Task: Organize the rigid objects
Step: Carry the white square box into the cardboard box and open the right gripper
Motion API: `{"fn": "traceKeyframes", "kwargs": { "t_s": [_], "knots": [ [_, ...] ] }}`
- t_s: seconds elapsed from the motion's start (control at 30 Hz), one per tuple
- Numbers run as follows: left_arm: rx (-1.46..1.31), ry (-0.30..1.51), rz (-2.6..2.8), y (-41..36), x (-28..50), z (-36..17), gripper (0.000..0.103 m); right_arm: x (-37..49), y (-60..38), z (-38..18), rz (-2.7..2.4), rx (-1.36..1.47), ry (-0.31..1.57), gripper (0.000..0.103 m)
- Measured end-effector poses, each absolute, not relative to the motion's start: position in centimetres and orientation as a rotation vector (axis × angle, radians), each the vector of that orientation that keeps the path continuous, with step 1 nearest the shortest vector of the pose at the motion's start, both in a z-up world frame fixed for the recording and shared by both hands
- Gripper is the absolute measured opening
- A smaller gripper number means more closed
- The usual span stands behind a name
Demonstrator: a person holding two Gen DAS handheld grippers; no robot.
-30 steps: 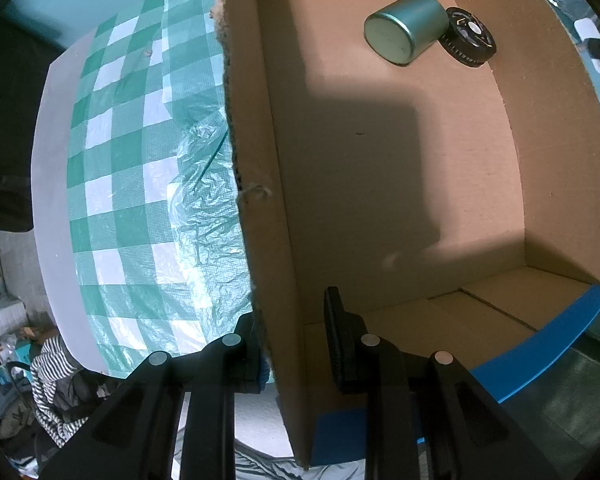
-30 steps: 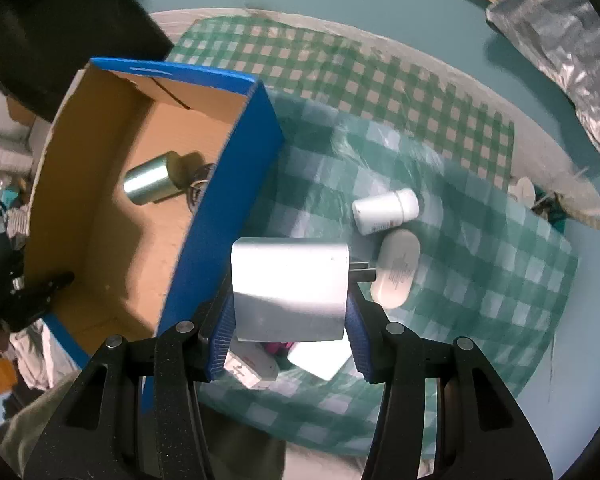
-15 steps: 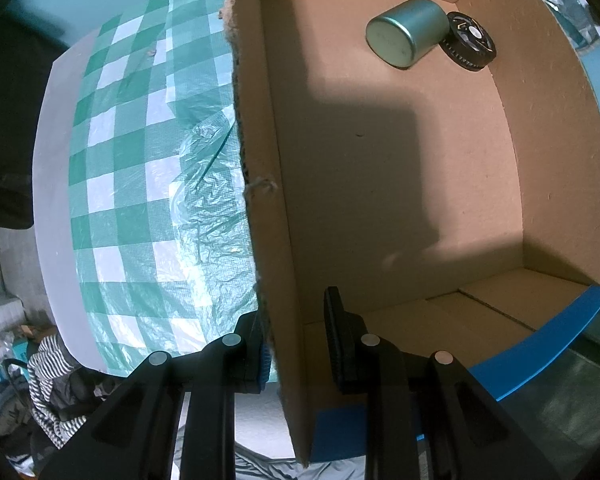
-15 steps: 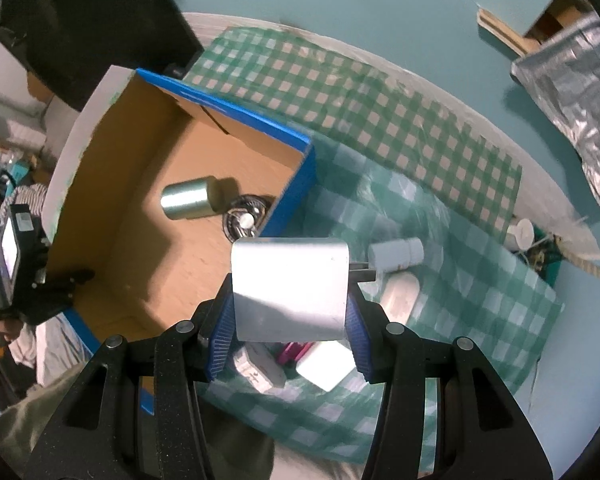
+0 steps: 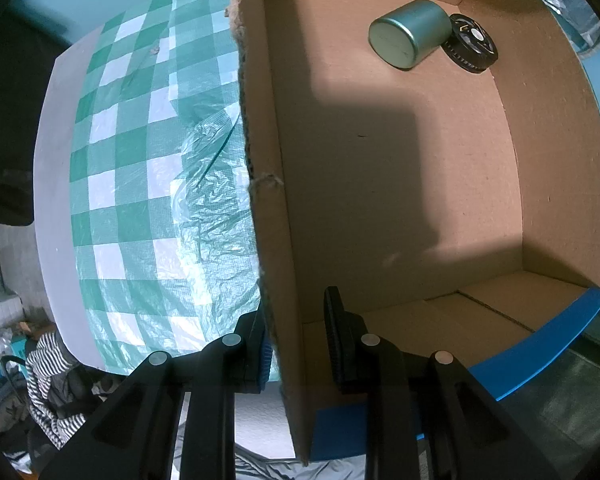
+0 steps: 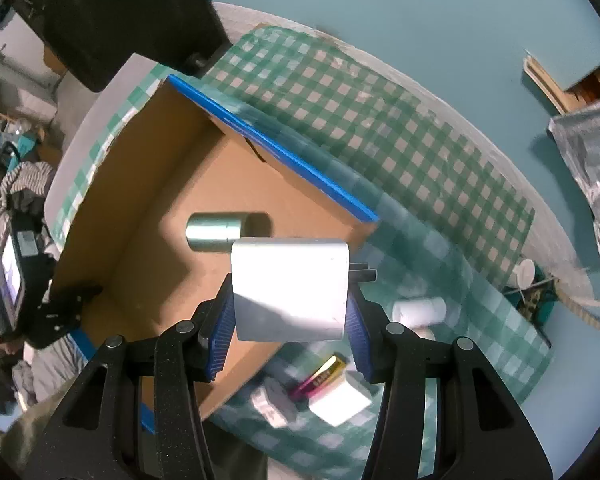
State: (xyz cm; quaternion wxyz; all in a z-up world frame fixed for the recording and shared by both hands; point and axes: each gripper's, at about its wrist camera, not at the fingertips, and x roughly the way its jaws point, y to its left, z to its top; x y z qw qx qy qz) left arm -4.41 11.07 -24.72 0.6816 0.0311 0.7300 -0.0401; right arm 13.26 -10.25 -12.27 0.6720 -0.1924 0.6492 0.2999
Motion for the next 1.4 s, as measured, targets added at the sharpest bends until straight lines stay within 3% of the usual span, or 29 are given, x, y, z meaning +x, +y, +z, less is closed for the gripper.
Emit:
{"fn": "traceKeyframes", "kwargs": {
  "t_s": [0.73, 1.27, 1.4],
  "knots": [
    [0.055, 1.639, -0.093, 11.5, -4.4, -25.1, 0.023, 14.5, -6.3, -19.9, 0.647, -0.499, 1.558, 0.05],
    [0.057, 1.639, -0.088, 11.3, -4.5, -25.2, 0.023, 14.9, -5.9, -19.3, 0.638, -0.508, 1.515, 0.05],
    [0.063, 1.637, -0.092, 11.0, -4.5, -25.0, 0.023, 14.5, -6.2, -18.5, 0.656, -0.524, 1.505, 0.06]
  ]
}}
